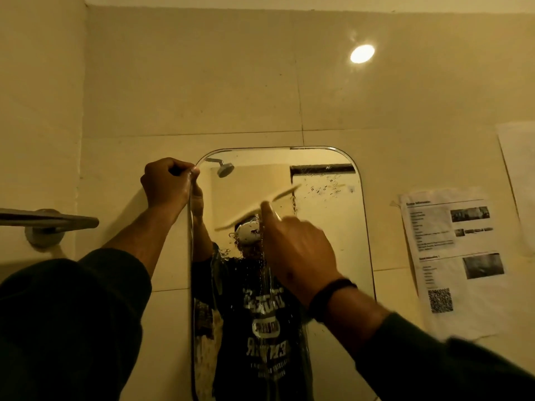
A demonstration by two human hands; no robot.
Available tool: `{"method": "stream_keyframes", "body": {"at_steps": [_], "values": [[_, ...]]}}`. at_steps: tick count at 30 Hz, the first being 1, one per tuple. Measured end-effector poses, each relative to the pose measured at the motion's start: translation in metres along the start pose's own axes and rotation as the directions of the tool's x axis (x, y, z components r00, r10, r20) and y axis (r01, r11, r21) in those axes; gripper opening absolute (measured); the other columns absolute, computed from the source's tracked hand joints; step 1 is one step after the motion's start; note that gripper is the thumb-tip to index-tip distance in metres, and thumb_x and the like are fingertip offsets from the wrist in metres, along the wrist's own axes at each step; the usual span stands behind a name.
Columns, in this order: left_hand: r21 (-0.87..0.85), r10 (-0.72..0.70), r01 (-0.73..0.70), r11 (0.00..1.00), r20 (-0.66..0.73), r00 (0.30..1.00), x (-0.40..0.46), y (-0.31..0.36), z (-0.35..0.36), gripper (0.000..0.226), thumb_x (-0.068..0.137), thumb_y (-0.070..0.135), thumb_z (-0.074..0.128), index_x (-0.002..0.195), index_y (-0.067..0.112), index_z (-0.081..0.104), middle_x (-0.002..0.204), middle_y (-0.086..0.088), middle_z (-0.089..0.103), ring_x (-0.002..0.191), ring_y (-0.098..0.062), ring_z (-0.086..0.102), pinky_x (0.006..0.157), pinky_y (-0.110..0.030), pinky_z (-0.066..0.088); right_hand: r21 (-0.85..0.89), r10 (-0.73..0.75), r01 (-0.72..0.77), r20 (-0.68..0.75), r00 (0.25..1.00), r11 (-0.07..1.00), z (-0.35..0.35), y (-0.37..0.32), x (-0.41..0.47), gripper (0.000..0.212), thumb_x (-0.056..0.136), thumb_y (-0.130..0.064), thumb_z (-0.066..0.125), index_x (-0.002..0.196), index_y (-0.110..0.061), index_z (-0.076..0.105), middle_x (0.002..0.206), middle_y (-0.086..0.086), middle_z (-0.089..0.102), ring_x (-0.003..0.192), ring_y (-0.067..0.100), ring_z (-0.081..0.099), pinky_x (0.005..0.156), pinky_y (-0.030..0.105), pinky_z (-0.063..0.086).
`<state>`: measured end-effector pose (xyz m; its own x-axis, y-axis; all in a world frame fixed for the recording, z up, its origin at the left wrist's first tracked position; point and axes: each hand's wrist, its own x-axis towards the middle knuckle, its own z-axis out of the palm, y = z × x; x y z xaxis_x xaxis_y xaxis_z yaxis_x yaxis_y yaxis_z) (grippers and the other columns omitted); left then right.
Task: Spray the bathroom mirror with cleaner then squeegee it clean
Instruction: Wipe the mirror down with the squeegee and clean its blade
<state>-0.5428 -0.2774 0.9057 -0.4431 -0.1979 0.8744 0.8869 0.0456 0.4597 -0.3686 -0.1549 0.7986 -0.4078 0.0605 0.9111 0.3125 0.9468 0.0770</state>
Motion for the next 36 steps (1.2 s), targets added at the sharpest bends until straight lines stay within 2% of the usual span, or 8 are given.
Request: {"method": "stream_keyframes", "body": {"at_steps": [5, 9, 14, 18, 22, 26, 28, 36], "values": [[-0.013, -0.010, 0.011, 1.000, 0.011, 1.000, 0.000, 0.000, 0.000, 0.014, 0.086, 0.013, 0.075, 0.098, 0.008, 0.075, 0.087, 0.001, 0.068, 0.081, -0.008, 0.062, 0.062, -0.004, 0.037, 0.007, -0.027, 0.027, 0.032, 0.999, 1.000, 0.013, 0.019, -0.052, 0.062, 0.103, -0.025, 0.045, 0.154, -0.021, 0.010, 0.094, 0.004, 0.065, 0.053, 0.005, 0.044, 0.046, 0.016, 0.044], [-0.019, 0.001, -0.001, 1.000, -0.007, 1.000, -0.001, -0.002, 0.004, 0.011, 0.086, 0.013, 0.074, 0.096, 0.008, 0.075, 0.085, 0.003, 0.067, 0.080, -0.007, 0.062, 0.066, -0.004, 0.041, 0.004, -0.032, 0.032, -0.010, 0.999, 0.999, -0.005, 0.012, -0.017, 0.052, 0.103, -0.024, 0.040, 0.151, -0.019, 0.022, 0.066, -0.009, 0.041, 0.046, 0.001, 0.037, 0.039, 0.014, 0.024], [-0.019, 0.024, -0.024, 1.000, -0.007, 1.000, -0.001, -0.007, 0.005, 0.012, 0.086, 0.012, 0.074, 0.097, 0.008, 0.075, 0.087, 0.003, 0.068, 0.084, -0.010, 0.064, 0.075, -0.014, 0.046, -0.037, 0.019, -0.021, -0.062, 0.998, 0.999, -0.019, 0.011, 0.037, 0.051, 0.102, -0.018, 0.041, 0.150, -0.015, 0.025, 0.063, -0.005, 0.042, 0.048, 0.008, 0.040, 0.042, 0.024, 0.032], [-0.029, 0.027, -0.027, 0.999, 0.002, 1.000, 0.001, -0.009, 0.004, 0.011, 0.086, 0.012, 0.075, 0.096, 0.011, 0.075, 0.084, 0.004, 0.068, 0.072, -0.001, 0.061, 0.062, -0.004, 0.041, 0.017, -0.013, 0.013, -0.012, 1.000, 1.000, 0.007, 0.013, -0.014, 0.058, 0.102, -0.020, 0.041, 0.153, -0.015, 0.014, 0.080, 0.003, 0.058, 0.048, 0.001, 0.034, 0.043, 0.016, 0.031], [-0.035, 0.029, -0.028, 0.999, 0.016, 0.999, 0.003, -0.009, 0.002, 0.011, 0.085, 0.012, 0.075, 0.096, 0.009, 0.075, 0.084, 0.003, 0.068, 0.081, -0.010, 0.065, 0.070, -0.011, 0.046, 0.022, -0.072, 0.070, 0.075, 0.995, 0.997, 0.026, 0.016, -0.077, 0.068, 0.098, -0.017, 0.047, 0.154, -0.019, 0.008, 0.116, 0.020, 0.065, 0.077, 0.023, 0.068, 0.059, 0.029, 0.059], [-0.035, 0.024, -0.024, 0.999, 0.014, 1.000, 0.001, -0.008, 0.004, 0.012, 0.086, 0.012, 0.074, 0.097, 0.008, 0.075, 0.085, 0.002, 0.068, 0.083, -0.011, 0.065, 0.078, -0.018, 0.051, -0.012, -0.136, 0.136, -0.021, 0.990, 0.991, 0.014, 0.004, -0.048, 0.054, 0.095, -0.019, 0.037, 0.149, -0.014, 0.031, 0.083, 0.009, 0.068, 0.052, 0.013, 0.058, 0.043, 0.020, 0.042], [-0.032, 0.022, -0.022, 0.999, 0.006, 1.000, 0.001, -0.008, 0.005, 0.011, 0.086, 0.011, 0.074, 0.096, 0.009, 0.075, 0.084, 0.004, 0.067, 0.078, -0.006, 0.063, 0.071, -0.011, 0.047, -0.008, -0.222, 0.222, -0.009, 0.975, 0.975, 0.012, -0.010, -0.023, 0.053, 0.096, -0.022, 0.034, 0.148, -0.012, 0.031, 0.063, -0.002, 0.047, 0.042, 0.008, 0.041, 0.038, 0.022, 0.035], [-0.027, 0.009, -0.008, 1.000, 0.006, 1.000, 0.002, -0.009, 0.004, 0.009, 0.085, 0.012, 0.075, 0.094, 0.012, 0.075, 0.084, 0.004, 0.068, 0.074, -0.002, 0.062, 0.063, -0.006, 0.043, -0.066, -0.389, 0.393, 0.068, 0.919, 0.917, 0.017, 0.005, -0.021, 0.057, 0.096, -0.030, 0.023, 0.150, -0.012, 0.024, 0.077, 0.004, 0.058, 0.052, 0.013, 0.051, 0.051, 0.028, 0.053]]}}
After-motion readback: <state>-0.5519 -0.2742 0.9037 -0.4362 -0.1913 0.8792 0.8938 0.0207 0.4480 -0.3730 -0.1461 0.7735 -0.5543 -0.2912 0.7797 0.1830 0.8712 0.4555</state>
